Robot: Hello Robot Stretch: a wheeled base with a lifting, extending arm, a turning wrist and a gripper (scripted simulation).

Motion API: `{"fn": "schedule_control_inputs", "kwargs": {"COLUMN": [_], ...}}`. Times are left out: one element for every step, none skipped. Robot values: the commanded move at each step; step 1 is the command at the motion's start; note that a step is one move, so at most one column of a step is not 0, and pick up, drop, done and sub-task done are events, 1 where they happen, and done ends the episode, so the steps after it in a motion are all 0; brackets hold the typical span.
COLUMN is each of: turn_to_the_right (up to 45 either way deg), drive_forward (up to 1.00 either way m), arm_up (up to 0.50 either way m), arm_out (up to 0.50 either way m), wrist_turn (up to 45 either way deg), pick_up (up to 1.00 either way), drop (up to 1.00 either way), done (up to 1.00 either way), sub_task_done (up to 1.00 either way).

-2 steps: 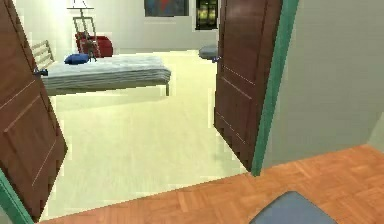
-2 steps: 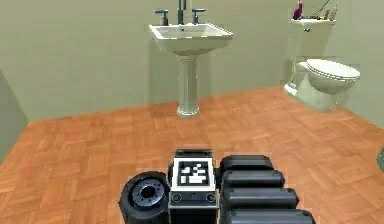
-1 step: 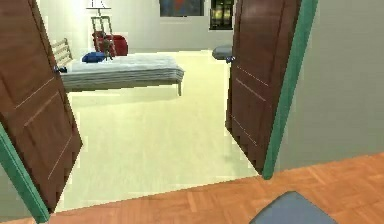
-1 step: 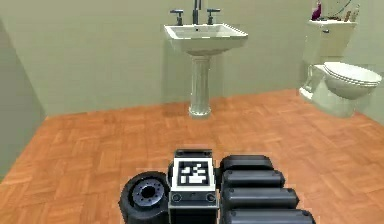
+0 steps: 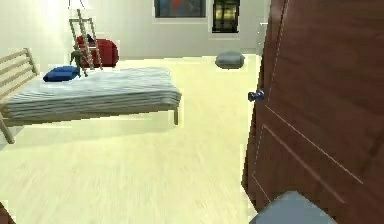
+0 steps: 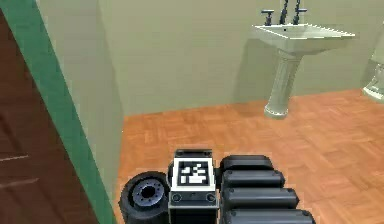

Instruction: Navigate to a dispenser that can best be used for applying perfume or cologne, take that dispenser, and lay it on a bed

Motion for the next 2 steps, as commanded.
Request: {"fn": "schedule_control_inputs", "kwargs": {"turn_to_the_right": [0.0, 0.0], "drive_forward": [1.0, 0.4], "arm_up": [0.0, 0.0], "arm_out": [0.0, 0.0], "wrist_turn": [0.0, 0.0], "pick_up": [0.0, 0.0], "drop": [0.0, 0.0], "done": [0.0, 0.0], "sub_task_done": [0.0, 0.0]}}
